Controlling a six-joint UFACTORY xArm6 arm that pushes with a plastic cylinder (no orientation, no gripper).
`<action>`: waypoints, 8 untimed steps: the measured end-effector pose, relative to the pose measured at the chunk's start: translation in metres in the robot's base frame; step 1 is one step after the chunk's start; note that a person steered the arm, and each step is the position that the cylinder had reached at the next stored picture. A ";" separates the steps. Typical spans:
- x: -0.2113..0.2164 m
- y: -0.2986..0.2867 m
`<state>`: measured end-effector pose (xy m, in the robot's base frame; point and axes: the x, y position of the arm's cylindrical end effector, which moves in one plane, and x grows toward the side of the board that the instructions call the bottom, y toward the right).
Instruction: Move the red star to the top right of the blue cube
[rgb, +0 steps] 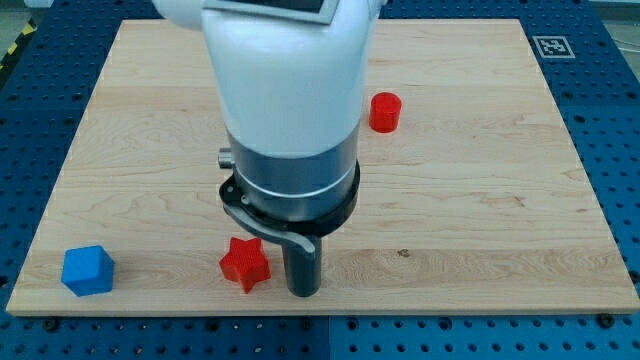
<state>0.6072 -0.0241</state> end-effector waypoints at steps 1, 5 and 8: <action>-0.006 -0.032; -0.042 -0.072; -0.081 -0.097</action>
<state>0.5266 -0.1208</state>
